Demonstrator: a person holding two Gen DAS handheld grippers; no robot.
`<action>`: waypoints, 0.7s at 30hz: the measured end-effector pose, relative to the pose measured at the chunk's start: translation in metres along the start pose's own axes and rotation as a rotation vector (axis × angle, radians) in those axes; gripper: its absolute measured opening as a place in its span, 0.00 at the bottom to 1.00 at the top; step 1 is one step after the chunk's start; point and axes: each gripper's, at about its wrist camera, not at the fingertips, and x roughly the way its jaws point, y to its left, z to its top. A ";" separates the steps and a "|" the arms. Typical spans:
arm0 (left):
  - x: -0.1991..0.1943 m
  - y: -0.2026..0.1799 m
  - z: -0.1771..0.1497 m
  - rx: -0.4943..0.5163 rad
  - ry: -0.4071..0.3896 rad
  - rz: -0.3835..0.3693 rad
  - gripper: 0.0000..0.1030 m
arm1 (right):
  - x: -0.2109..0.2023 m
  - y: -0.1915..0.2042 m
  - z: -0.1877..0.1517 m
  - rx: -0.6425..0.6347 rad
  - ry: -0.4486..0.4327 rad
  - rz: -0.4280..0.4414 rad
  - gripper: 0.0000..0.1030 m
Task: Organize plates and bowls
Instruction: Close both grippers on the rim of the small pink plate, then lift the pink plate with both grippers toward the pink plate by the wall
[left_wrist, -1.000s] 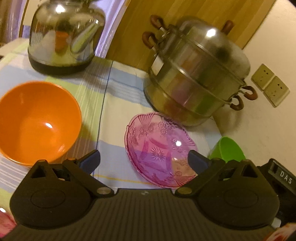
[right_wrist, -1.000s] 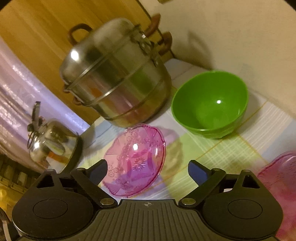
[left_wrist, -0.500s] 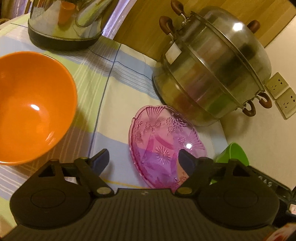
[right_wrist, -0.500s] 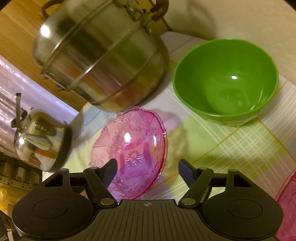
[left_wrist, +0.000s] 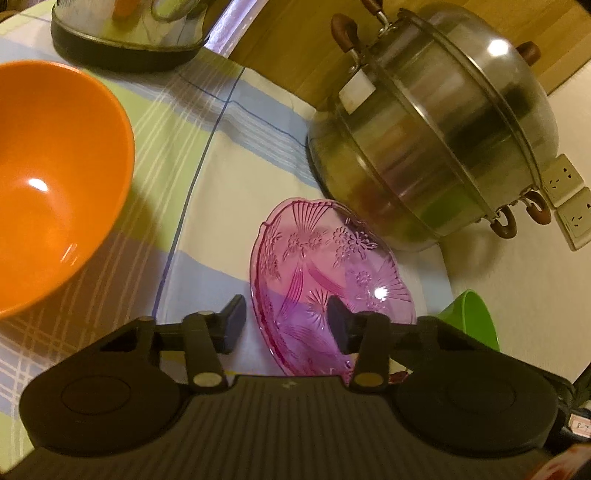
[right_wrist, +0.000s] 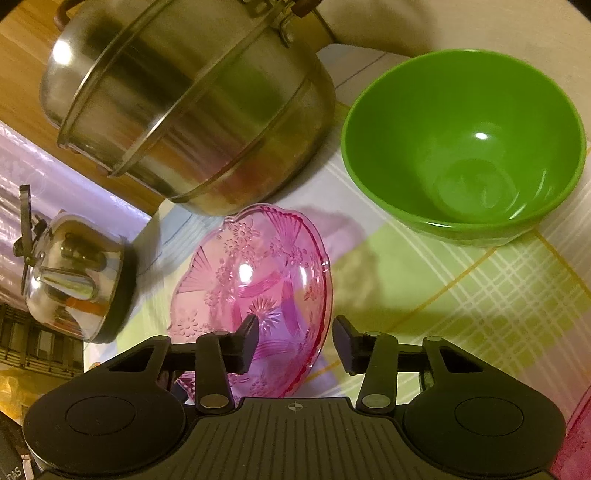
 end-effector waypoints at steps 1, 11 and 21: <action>0.001 0.000 0.000 -0.002 0.004 -0.004 0.35 | 0.002 0.000 0.000 -0.002 0.002 0.001 0.38; 0.004 0.001 -0.002 0.002 0.005 0.003 0.22 | 0.011 0.000 -0.001 -0.018 0.011 -0.030 0.21; -0.010 -0.010 -0.003 0.053 -0.004 0.013 0.18 | -0.006 0.005 0.000 -0.054 -0.023 -0.035 0.10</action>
